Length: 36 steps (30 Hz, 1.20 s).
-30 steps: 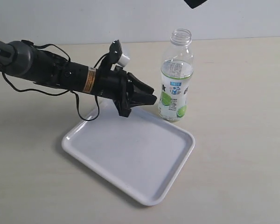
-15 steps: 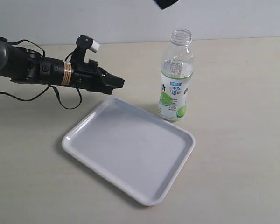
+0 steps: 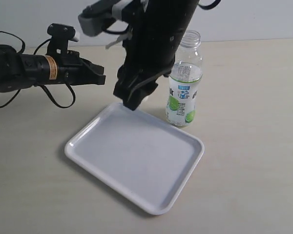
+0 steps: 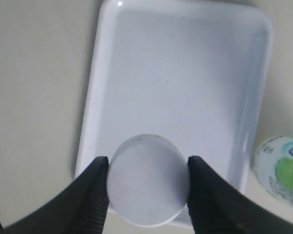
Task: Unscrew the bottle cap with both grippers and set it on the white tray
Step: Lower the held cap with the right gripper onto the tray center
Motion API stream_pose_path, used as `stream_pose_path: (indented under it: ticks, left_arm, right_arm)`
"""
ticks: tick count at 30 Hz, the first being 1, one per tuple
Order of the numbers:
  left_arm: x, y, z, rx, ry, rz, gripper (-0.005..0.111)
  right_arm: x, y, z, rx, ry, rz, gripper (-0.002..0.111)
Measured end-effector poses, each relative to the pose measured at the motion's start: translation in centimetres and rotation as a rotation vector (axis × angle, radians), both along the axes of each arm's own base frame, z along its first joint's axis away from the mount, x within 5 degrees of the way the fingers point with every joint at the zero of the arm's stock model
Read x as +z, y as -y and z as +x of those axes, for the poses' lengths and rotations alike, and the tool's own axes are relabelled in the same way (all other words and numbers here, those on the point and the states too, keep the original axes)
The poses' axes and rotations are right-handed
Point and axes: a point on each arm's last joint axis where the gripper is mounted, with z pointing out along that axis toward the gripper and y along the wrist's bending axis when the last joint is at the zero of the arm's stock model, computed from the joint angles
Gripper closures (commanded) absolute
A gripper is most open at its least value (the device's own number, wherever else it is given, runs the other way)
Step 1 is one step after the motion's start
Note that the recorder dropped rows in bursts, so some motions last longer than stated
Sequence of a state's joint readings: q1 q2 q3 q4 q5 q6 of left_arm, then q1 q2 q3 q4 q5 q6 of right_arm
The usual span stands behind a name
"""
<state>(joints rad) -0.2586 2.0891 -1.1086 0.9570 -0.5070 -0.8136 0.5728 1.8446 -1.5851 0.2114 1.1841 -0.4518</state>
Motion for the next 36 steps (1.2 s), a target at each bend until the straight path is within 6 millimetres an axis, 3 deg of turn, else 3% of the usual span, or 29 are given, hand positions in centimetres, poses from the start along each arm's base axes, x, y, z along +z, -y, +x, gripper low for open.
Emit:
stream_pose_path:
  ticks: [3, 13, 28, 36]
  left_arm:
    - [-0.2, -0.5, -0.3, 0.036, 0.027, -0.014, 0.107]
    - [-0.2, -1.1, -0.4, 0.092, 0.062, -0.061, 0.107]
    - [0.4, -0.5, -0.6, 0.011, 0.118, -0.081, 0.107]
    - [0.4, -0.6, -0.6, 0.014, 0.118, -0.081, 0.107]
  right_arm:
    - [-1.9, -0.4, -0.1, -0.001, -0.019, -0.014, 0.108]
    - [-5.6, -1.1, 0.4, -0.098, -0.024, 0.046, 0.108]
    - [-14.6, -1.4, 1.5, -0.249, -0.084, -0.001, 0.108]
    - [-15.1, -1.4, 1.5, -0.250, -0.091, -0.008, 0.108]
